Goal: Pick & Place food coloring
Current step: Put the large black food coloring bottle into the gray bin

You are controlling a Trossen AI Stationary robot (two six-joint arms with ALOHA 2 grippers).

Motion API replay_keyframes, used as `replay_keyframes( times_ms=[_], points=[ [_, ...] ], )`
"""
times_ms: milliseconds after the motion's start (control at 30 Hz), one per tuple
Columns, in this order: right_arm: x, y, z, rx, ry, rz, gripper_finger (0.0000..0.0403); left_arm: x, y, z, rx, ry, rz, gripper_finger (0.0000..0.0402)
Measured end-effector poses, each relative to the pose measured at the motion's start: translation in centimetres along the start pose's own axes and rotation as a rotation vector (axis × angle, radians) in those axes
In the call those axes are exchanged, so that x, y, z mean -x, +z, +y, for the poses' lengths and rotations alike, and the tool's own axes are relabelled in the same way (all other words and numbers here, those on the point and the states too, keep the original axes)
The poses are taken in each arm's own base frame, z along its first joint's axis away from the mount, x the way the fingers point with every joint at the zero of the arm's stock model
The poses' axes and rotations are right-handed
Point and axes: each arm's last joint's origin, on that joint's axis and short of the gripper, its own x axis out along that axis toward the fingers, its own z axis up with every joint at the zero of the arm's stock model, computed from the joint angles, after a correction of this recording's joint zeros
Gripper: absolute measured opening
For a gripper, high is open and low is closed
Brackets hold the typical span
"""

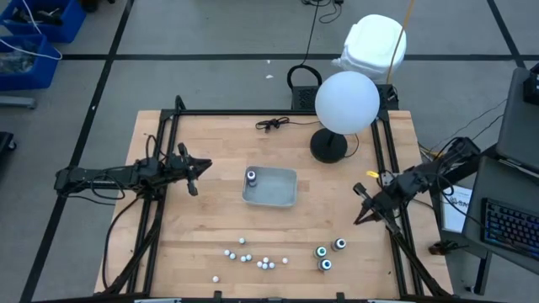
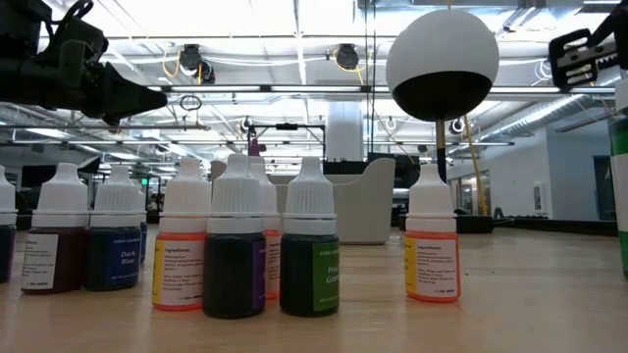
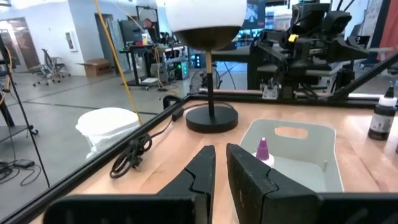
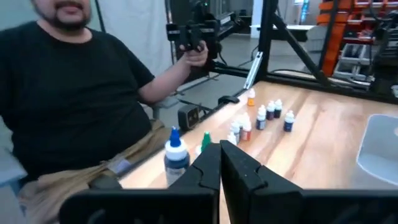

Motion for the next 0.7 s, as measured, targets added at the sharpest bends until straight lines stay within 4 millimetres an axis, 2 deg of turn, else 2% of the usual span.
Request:
replay_keyframes(
  times_ms=[133,400,567,700],
  points=[
    [0.0,-0.5,-0.4,-0.006,-0.129,-0.049,0.0001,0.0,-0.2,0.0,-0.005,-0.001,0.018,0.0047],
    [-0.4,-0.8,-0.5,-0.103,-0.150,-0.040,0.0000,0.0,-0.1,0.0,-0.083,0.000,0.009,0.0047],
    [-1.6,-1.0,-0.4,-0.116,-0.130,0.002,0.0000,0.0,-0.1,0.0,-0.081,0.000,0.008,0.0047],
    [-2.9,-0.1,0.2,-0.106,-0.064,0.054,0.0000,0.0,-0.1,0.0,-0.079,0.000,0.009,0.0047]
  ],
)
